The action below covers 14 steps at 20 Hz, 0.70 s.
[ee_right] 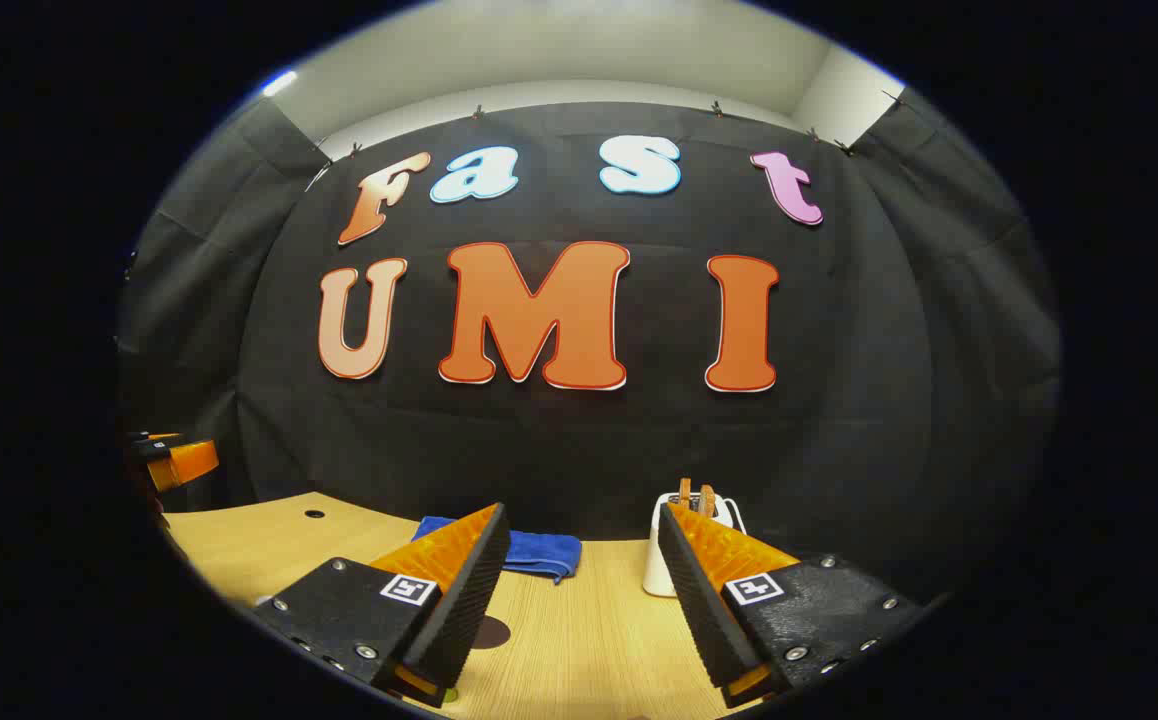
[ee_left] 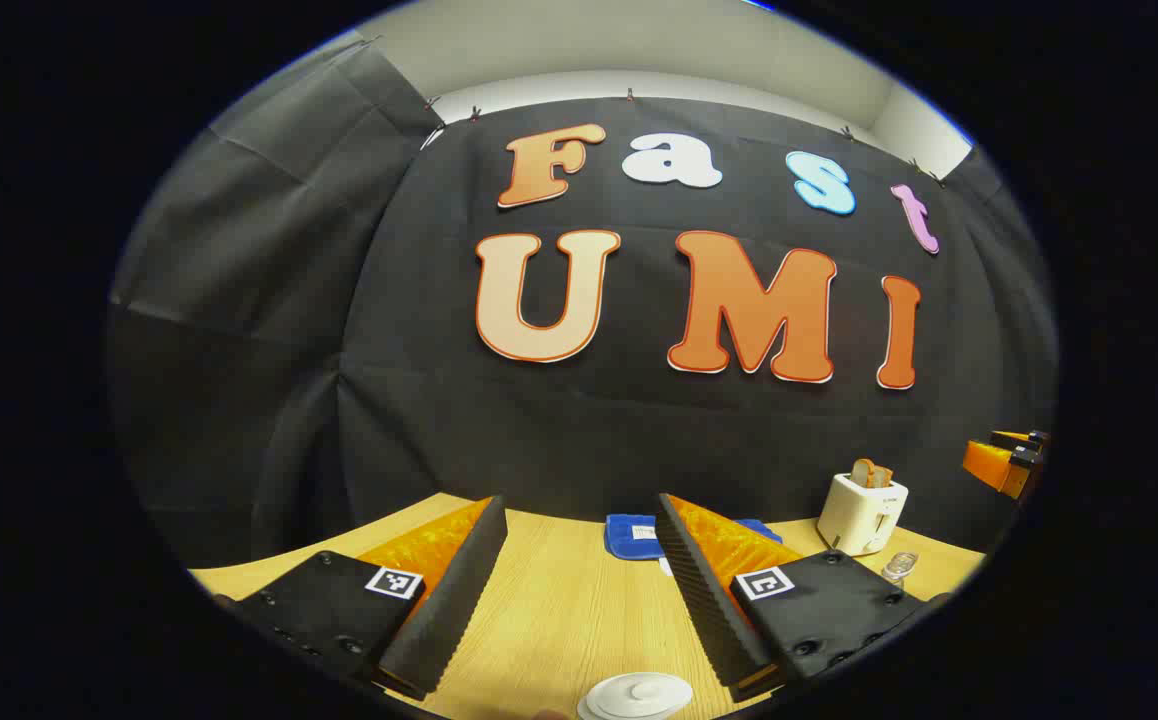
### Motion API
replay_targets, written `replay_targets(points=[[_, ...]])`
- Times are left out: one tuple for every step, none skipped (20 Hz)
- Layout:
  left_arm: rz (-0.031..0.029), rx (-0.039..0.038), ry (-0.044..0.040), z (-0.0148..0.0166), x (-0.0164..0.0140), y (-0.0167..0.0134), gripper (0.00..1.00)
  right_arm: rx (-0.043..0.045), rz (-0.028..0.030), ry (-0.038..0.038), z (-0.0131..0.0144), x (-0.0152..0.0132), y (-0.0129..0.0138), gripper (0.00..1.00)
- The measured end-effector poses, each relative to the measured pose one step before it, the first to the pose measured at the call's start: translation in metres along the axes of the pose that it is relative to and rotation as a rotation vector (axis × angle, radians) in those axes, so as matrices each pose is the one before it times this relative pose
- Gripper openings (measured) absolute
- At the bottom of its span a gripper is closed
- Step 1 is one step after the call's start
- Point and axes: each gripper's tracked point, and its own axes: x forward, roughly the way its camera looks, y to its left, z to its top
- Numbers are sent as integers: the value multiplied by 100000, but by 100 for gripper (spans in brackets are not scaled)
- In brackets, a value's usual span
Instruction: Open the teacup lid with one hand, grasp the water bottle and pour water into the teacup with the other hand; after pouring, place the water bottle on the coaster and then close the teacup lid.
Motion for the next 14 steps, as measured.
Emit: replay_targets(points=[[-3245, -516, 1278, -309, 31, -658, 98, 103, 107, 113, 15, -147, -106, 89], [-1654, -327, 1342, -420, 12, -269, 98, -206, 158, -120, -5, -153, -24, 89], [258, 548, 1266, -179, 119, 131, 98, -601, 311, -443, 24, -205, 10, 89], [1128, 703, 19, 81, 6, 327, 98, -780, -29, -440, 1, -112, -45, 89], [1480, 417, -585, 307, -90, 235, 98, -735, 23, -305, -3, -153, -1, 89], [1359, 324, -941, 369, -122, 217, 98, -536, 206, -156, -58, -156, 0, 89], [1484, 641, -1099, 428, -76, 165, 98, -148, 261, 299, -99, -98, 103, 89], [982, 668, -1061, 244, -73, -9, 98, 65, 367, 610, -107, -64, 108, 89], [-11, 1013, -303, 120, -100, -239, 98, 43, 1056, 238, -80, -78, 210, 89], [-271, 686, -228, 71, -128, -306, 98, 75, 1101, -3, 41, -140, 244, 89], [40, -12, -276, 154, -50, -170, 98, -2, 1117, -153, -61, -129, 247, 89], [-64, -18, -272, 75, -163, -113, 98, -79, 845, -352, 152, -138, 194, 89], [37, 455, -737, 309, -36, -68, 98, -430, 767, -763, 165, -227, 152, 89], [315, 535, -622, 248, -60, 28, 98, -598, -559, -369, -32, -19, -58, 89]])
